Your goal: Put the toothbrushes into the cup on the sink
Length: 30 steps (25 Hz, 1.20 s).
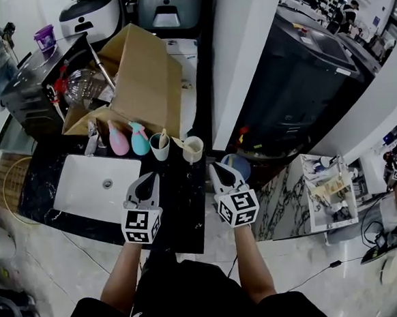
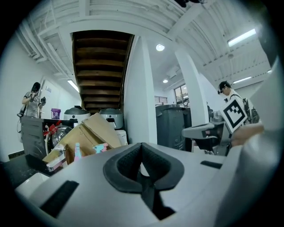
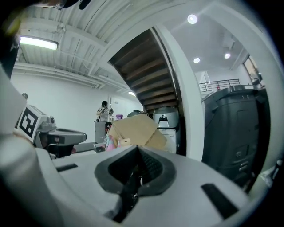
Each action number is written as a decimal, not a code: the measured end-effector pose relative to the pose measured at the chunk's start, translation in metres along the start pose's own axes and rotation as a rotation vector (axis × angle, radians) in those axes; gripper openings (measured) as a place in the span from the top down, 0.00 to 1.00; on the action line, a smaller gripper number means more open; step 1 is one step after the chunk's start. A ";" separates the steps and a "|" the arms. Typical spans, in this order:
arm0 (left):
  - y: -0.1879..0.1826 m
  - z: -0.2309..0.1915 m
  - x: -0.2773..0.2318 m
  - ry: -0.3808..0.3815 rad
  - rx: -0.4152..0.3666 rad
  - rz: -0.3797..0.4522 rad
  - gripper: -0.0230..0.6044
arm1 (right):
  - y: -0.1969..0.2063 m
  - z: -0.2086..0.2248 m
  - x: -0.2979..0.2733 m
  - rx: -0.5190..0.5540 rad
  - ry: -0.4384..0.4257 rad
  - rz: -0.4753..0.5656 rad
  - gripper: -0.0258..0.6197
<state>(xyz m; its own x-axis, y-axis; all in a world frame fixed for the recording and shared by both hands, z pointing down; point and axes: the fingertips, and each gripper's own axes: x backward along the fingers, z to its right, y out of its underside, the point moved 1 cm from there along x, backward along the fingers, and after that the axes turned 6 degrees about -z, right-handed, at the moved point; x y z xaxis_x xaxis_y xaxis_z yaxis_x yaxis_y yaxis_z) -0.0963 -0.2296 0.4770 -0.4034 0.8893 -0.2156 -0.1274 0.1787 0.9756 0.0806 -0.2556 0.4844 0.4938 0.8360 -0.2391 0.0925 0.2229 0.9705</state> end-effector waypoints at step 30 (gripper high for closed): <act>-0.039 -0.046 0.075 0.088 -0.048 0.099 0.96 | -0.069 -0.082 0.073 -0.057 0.157 0.147 0.96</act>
<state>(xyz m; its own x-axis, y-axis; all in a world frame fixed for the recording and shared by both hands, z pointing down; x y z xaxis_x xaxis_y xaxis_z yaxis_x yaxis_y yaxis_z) -0.1636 -0.1892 0.4211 -0.4942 0.8606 -0.1231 -0.1255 0.0694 0.9897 0.0391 -0.1686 0.3971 0.3578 0.9282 -0.1021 -0.0212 0.1174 0.9929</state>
